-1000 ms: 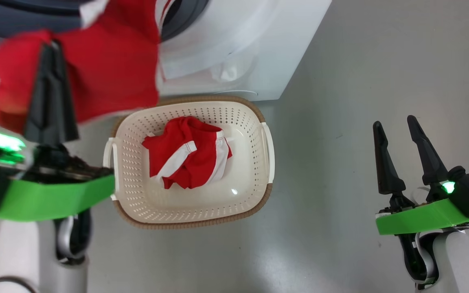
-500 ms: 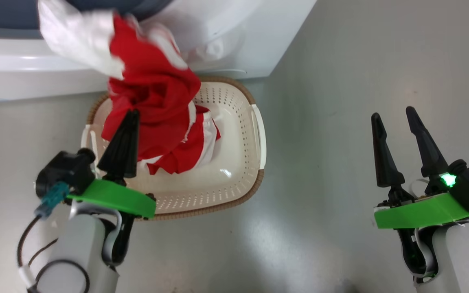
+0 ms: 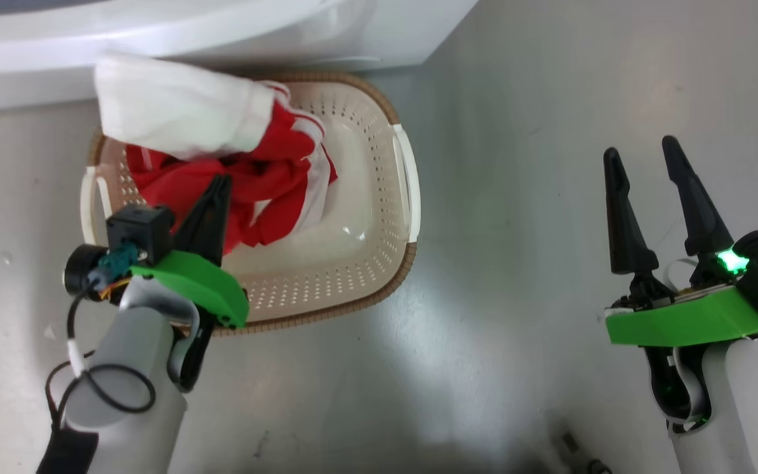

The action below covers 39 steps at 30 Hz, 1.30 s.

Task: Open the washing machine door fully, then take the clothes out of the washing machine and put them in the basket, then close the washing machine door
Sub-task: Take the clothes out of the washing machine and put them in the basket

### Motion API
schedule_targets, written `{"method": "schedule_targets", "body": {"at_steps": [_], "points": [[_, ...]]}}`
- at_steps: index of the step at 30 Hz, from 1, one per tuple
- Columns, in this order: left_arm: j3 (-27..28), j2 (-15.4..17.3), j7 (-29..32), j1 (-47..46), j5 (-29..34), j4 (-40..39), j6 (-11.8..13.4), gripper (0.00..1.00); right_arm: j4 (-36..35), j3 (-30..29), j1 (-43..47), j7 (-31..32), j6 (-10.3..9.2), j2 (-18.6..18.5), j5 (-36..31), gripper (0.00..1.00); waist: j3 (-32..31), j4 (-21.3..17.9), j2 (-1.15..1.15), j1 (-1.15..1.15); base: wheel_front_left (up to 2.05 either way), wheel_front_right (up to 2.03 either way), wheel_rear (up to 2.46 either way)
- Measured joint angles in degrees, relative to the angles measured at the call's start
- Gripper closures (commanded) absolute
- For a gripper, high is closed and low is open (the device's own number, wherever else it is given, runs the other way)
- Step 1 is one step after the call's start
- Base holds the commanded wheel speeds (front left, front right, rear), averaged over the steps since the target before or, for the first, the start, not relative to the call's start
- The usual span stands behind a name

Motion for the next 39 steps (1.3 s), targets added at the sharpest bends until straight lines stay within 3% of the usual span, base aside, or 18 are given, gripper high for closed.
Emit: {"method": "schedule_targets", "body": {"at_steps": [11, 17, 20, 21, 22, 39], "points": [[-5.9, 0.5, 0.0, -7.1, -3.4, 13.4, 0.0, 1.0, -0.3, 0.8, -2.2, 0.0, 0.0, 0.0, 0.0, 0.0, 4.3, -0.7, 0.0, 0.0, 0.0, 0.0, 0.0], [-6.8, 0.8, 0.0, -9.7, -5.4, 15.3, 0.0, 1.0, -0.2, 0.8, -2.5, 0.0, 0.0, -0.1, 0.0, 0.0, 4.6, -0.7, 0.0, 0.0, 0.0, 0.0, 0.0], [-7.1, 0.8, 0.0, -9.8, -6.0, 15.3, 0.0, 0.37, 0.0, 0.7, -2.5, 0.0, 0.0, -0.1, 0.0, 0.0, 4.1, -0.6, 0.0, 0.0, 0.0, 0.0, 0.0], [-7.2, 0.8, 0.0, -9.8, -6.2, 15.3, 0.0, 0.1, 0.1, 0.7, -2.5, 0.0, 0.0, -0.1, 0.0, 0.0, 3.9, -0.6, 0.0, 0.0, 0.0, 0.0, 0.0], [-7.2, 0.8, 0.0, -9.8, -6.6, 15.3, 0.0, 0.0, 0.2, 0.7, -2.5, 0.0, 0.0, -0.1, 0.0, 0.0, 3.5, -0.5, 0.0, 0.0, 0.0, 0.0, 0.0], [-1.9, 1.0, 0.0, -0.2, -6.6, 6.8, 0.0, 0.0, 4.3, 0.3, -0.7, 0.0, 0.0, -0.1, -1.4, 0.0, -7.1, 0.8, 0.0, 0.0, 0.0, 0.0, 0.0]]}}
